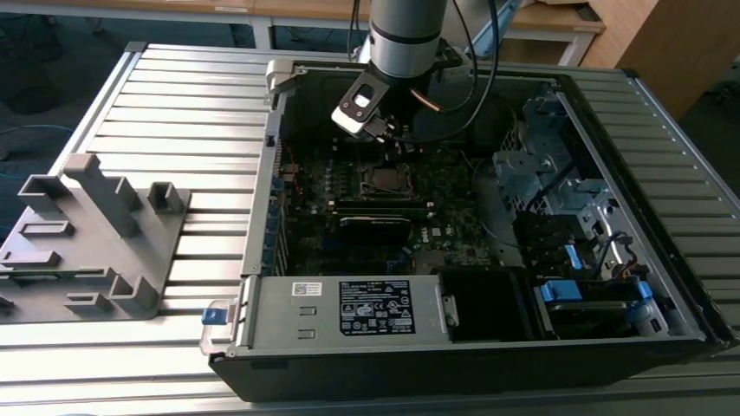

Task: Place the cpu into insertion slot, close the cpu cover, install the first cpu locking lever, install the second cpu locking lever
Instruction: 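Close the cpu cover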

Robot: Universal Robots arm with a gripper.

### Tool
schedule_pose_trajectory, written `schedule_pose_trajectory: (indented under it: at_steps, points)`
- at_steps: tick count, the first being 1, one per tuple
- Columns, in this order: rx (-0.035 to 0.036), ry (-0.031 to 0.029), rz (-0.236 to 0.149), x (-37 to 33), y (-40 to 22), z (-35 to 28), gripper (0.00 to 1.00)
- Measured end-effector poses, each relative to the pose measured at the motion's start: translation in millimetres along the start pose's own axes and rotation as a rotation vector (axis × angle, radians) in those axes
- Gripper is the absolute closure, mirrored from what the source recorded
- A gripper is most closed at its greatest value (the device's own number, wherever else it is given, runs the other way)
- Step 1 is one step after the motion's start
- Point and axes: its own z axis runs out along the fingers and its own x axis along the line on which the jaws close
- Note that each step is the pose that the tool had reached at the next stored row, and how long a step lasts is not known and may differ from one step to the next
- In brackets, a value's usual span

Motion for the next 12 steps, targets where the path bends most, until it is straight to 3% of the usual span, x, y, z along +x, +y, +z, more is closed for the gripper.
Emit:
schedule_pose_trajectory:
  at_steps: [9,12]
  points:
    - [0.0001,0.0001,-0.002,0.0,0.0,0.0,0.89]
    - [0.0008,0.0010,-0.027,0.0,0.0,0.0,0.89]
